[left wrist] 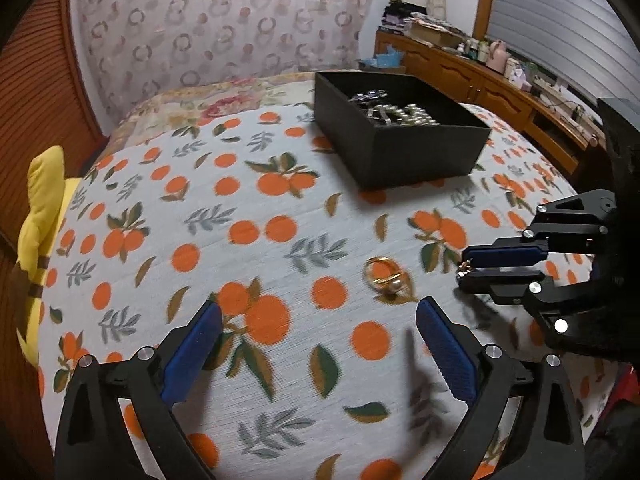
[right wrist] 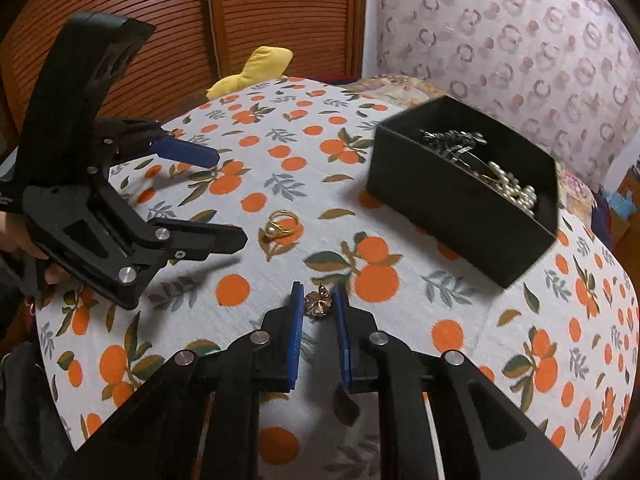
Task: Organize jewelry
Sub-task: 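Grasp the gold ring with the left tool while the right tool grasps the gold charm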
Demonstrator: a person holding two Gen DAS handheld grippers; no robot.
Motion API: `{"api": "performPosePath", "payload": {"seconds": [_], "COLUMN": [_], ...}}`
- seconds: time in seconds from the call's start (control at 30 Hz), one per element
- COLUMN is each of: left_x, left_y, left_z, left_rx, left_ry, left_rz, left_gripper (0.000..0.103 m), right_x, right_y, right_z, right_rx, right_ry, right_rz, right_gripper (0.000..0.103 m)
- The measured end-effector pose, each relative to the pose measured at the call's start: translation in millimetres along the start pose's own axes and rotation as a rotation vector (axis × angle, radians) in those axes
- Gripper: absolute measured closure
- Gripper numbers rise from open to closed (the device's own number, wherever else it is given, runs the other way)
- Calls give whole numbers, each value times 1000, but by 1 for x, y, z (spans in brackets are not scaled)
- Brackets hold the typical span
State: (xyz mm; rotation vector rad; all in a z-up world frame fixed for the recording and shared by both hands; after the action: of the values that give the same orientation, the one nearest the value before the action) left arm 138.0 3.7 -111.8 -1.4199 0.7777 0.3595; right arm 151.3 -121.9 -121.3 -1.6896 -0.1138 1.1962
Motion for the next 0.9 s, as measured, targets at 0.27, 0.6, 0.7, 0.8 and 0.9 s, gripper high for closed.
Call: {"api": "performPosePath", "payload": {"seconds": [0.27,0.6,0.7,0.8,0.9], "left_x": [7,16,16,14,12], "left_y": [-10,-11,-12,-14,-17], "left_z": [-25,-37,-37,-36,-35], "left_rx": [48,78,82,78,68], "left_ry": [52,28,16,9,8], "left_rz": [-12,6,5,-1,-12], "left_gripper": [18,67,84,84,84], "right_x": [-22,-32,-33,-32,-36], "right_y": [4,5,5,4,0], "right_z": [-23,-40,-41,-42,-46], "right_rx": [63,99,100,100,105], "right_ry": [46,67,64,67,72], "right_rz": [-44,-71,-73,-77,-90], "right_gripper": [86,86,86,86,86]}}
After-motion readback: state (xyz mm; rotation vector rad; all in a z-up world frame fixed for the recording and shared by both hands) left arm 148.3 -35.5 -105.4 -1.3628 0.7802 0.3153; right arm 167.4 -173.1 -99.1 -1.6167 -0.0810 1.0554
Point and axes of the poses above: each gripper's, at about its wrist camera, not at the fingertips, and x roughly the way its jaws point, z to its left, y to its underside, the point moved 2 cm from there along x, roughly the way its jaws point, and after that the axes turned 10 degrees about -z, right-handed, at the moved point
